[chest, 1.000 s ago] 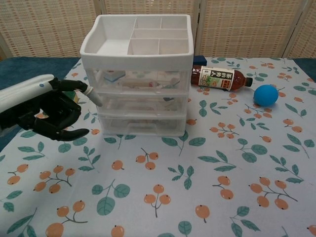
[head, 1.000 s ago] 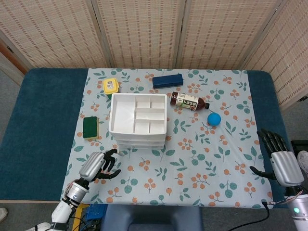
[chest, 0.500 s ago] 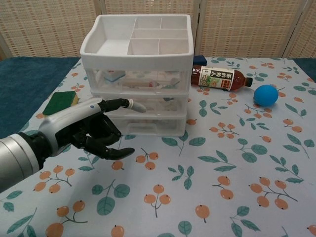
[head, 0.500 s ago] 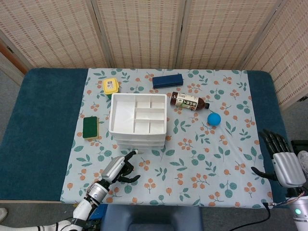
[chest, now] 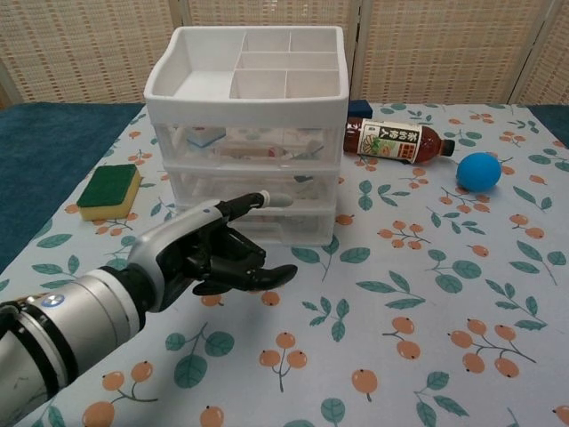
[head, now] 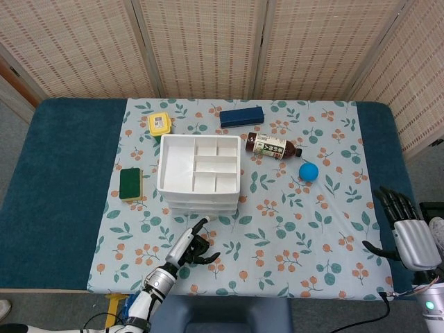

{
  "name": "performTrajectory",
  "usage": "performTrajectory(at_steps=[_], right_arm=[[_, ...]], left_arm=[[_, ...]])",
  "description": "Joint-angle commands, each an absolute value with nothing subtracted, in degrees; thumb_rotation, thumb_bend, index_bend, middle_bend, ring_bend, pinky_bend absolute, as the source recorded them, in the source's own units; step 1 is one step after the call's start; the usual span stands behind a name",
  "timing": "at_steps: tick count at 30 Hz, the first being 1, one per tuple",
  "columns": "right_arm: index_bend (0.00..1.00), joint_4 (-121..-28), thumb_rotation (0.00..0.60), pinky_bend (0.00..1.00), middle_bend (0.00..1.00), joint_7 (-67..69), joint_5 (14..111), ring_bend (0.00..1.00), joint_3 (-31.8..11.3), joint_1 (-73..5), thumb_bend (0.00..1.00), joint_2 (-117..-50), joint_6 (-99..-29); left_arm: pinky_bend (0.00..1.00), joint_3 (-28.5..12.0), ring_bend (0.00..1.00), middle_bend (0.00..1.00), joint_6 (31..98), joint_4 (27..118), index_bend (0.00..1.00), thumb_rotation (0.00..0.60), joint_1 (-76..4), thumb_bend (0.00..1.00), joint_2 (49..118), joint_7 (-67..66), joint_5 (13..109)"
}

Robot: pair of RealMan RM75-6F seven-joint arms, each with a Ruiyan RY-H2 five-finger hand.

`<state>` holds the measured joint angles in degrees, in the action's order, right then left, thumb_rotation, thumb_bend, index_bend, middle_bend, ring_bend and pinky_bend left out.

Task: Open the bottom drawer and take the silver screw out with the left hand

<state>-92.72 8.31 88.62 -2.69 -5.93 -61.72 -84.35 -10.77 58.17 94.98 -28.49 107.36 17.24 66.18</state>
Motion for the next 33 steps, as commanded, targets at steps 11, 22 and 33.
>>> performTrajectory(at_steps=[11,22,33], right_arm=[[0.00,-92.4,0.600,0.00,0.00,8.4,88.5,0.00,-2.6,-5.9,0.13,-61.7,-84.1],[0.00,-92.5,0.600,0.00,0.00,8.4,88.3,0.00,-2.6,-5.8,0.13,-61.7,-84.0],[0.00,-92.4,0.600,0.00,0.00,8.5,88.2,0.00,-2.5,-5.6,0.13,-61.6,-84.0]], left_arm=[[1.00,-13.9,0.96,0.96,57.6,91.6,0.13,0.600,-26.6,0.26,112.1,23.3,61.0],[1.00,-16.1,0.96,0.96,58.2,89.8,0.13,0.600,-25.6,0.27,114.2,25.6,59.9],[1.00,-16.8,0.96,0.96,57.2,88.7,0.14,0.600,-25.1,0.27,116.0,30.5,62.2]])
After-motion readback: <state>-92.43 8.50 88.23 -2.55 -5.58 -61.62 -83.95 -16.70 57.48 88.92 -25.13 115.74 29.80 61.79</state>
